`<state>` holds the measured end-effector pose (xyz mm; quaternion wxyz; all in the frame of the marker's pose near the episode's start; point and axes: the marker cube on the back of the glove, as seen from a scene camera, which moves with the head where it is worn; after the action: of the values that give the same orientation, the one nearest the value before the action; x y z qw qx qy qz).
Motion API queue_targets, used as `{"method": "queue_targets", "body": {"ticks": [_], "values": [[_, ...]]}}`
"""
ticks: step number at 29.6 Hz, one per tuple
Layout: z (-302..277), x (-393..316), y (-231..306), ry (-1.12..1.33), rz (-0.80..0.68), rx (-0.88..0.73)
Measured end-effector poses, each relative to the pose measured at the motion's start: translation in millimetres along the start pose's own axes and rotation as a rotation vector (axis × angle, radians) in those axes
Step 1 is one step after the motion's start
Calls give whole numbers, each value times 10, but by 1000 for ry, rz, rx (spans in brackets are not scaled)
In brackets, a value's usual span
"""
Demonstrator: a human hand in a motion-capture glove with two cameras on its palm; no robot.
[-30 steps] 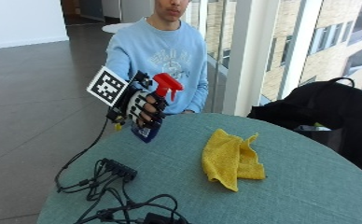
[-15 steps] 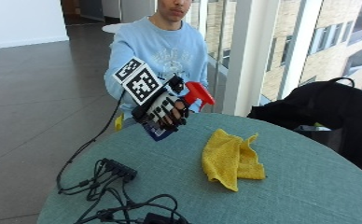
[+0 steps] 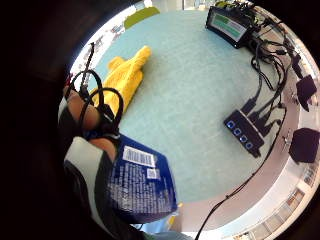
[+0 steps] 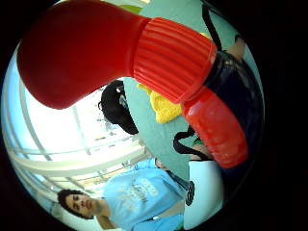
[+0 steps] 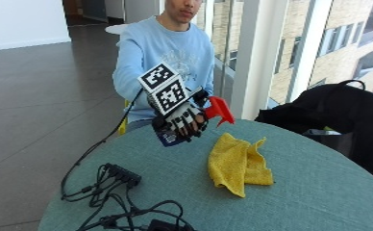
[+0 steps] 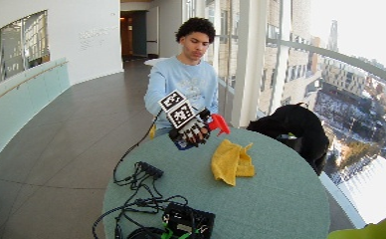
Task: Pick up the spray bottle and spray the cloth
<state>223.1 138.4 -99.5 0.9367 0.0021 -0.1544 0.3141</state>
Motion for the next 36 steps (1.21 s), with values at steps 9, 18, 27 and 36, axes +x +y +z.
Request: {"method": "queue_targets", "body": {"ticks": [9,18,27,36], "values": [[21,-15,-26,28,15,-13],[34,-13,-15,33,20,-14],[-32,18,-11,47,13,-4],[-27,15,2,49,11,-1]]}}
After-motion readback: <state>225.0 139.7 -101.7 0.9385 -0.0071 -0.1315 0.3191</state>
